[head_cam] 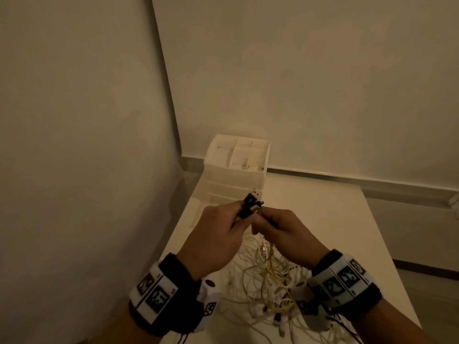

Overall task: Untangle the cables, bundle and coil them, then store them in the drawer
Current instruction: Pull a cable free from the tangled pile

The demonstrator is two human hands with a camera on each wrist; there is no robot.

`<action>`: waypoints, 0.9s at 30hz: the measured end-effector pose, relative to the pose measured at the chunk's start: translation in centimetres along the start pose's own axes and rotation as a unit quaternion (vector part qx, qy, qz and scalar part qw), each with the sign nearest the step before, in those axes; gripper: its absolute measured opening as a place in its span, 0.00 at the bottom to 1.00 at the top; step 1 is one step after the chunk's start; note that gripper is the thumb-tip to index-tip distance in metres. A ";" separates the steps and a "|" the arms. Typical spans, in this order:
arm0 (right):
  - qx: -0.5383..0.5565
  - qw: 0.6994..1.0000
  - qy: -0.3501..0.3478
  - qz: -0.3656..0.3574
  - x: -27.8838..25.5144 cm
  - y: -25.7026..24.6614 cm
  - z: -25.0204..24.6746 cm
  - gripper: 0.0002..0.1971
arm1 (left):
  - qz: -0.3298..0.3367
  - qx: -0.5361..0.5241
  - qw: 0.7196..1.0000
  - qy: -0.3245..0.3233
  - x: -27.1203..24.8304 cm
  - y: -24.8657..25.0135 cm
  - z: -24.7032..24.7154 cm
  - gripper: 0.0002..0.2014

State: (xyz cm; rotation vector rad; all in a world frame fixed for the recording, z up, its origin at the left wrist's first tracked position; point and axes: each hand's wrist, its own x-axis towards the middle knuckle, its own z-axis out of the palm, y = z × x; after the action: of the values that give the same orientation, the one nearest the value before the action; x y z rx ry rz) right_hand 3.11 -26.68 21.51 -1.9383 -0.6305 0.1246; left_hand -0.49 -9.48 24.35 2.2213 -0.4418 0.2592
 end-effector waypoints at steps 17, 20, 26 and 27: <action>-0.066 0.990 0.111 0.064 -4.4 12.1 3.4 0.09 | 0.026 -0.194 0.934 0.300 2.3 2.4 -3.3 0.14; -0.141 0.981 0.131 0.033 -3.9 12.7 2.4 0.06 | -0.015 -0.107 0.943 0.315 0.7 0.6 -3.7 0.13; -0.198 0.965 0.171 0.014 -3.7 10.9 1.0 0.07 | -0.092 0.138 0.967 0.193 -2.7 -2.2 -4.2 0.13; -0.181 0.969 0.168 0.020 -3.7 10.6 1.0 0.07 | -0.073 0.143 0.967 0.199 -2.9 -1.7 -4.3 0.15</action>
State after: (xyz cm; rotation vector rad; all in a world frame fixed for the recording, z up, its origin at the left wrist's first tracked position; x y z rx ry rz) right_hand 3.54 -30.93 11.09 -2.2556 -0.4067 -0.3101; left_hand -2.66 -4.49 24.88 2.3866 -0.0194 0.7116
